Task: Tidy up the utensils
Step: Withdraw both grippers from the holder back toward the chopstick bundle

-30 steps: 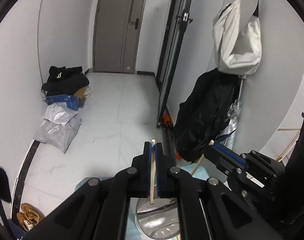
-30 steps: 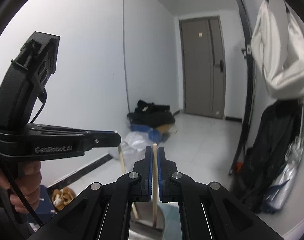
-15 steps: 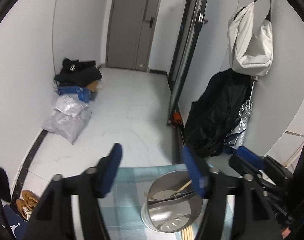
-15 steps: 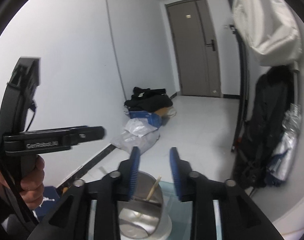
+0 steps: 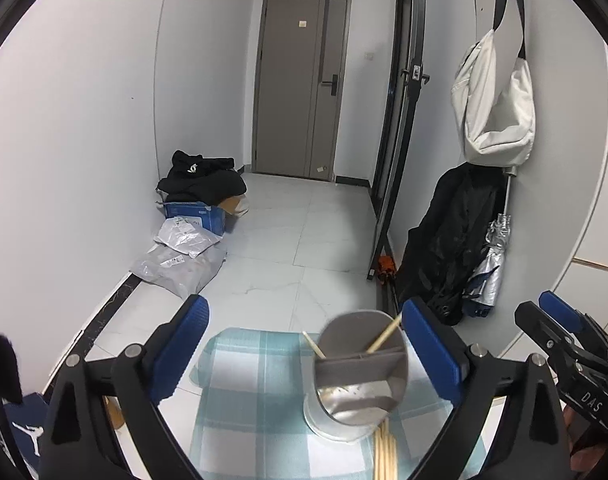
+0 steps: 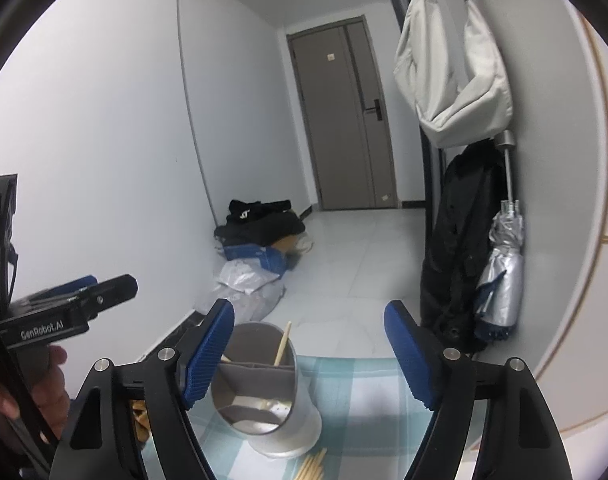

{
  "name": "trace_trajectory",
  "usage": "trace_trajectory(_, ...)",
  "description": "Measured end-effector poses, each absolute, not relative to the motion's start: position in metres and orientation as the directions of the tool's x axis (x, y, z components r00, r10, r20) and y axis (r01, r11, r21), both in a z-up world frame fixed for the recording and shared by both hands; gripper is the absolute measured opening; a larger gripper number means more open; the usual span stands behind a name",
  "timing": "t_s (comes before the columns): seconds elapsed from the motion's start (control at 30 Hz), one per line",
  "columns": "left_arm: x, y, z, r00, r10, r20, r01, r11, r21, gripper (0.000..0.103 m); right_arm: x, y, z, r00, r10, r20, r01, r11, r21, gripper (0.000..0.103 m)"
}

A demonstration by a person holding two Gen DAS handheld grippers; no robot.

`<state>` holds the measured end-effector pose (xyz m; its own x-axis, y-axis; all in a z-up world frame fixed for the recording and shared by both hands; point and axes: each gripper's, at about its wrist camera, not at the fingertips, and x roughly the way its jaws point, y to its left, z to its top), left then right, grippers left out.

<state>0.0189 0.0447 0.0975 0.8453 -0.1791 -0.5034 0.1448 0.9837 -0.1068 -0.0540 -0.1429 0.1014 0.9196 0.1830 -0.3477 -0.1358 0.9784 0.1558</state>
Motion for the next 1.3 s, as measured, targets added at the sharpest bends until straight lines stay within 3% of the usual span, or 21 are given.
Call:
trace_trajectory(0.1,0.006,0.041,0.093,0.853,-0.172,-0.493,0.138,0.985,-0.105,0.096,-0.07,-0.143,0.098,0.926,0.172,-0.337,-0.124,0.979,0.159,0.085)
trace_trajectory(0.43,-0.028,0.037,0.059,0.845,-0.172,-0.507,0.128,0.984,-0.122,0.097,-0.109,-0.146,0.058,0.913,0.138,-0.384,-0.072,0.981,0.181,0.086)
trace_trajectory(1.0,-0.028,0.03,-0.005,0.772,-0.179,-0.61,0.129,0.984,-0.126,0.097,-0.106,-0.155,-0.031,0.769,0.036,-0.638,0.032,0.995,0.095,0.086)
trace_trajectory(1.2,-0.028,0.033,-0.006,0.777,-0.176,-0.604,0.15,0.984,-0.093,0.097,-0.083,-0.153,-0.059,0.662,0.078,-0.745,0.01,0.993,0.113,0.085)
trace_trajectory(1.3,-0.023,0.045,-0.009,0.758,-0.184,-0.626,0.128,0.983,-0.134,0.097,-0.072,-0.147,-0.071,0.616,0.093,-0.782,-0.012,0.994,0.11,0.084)
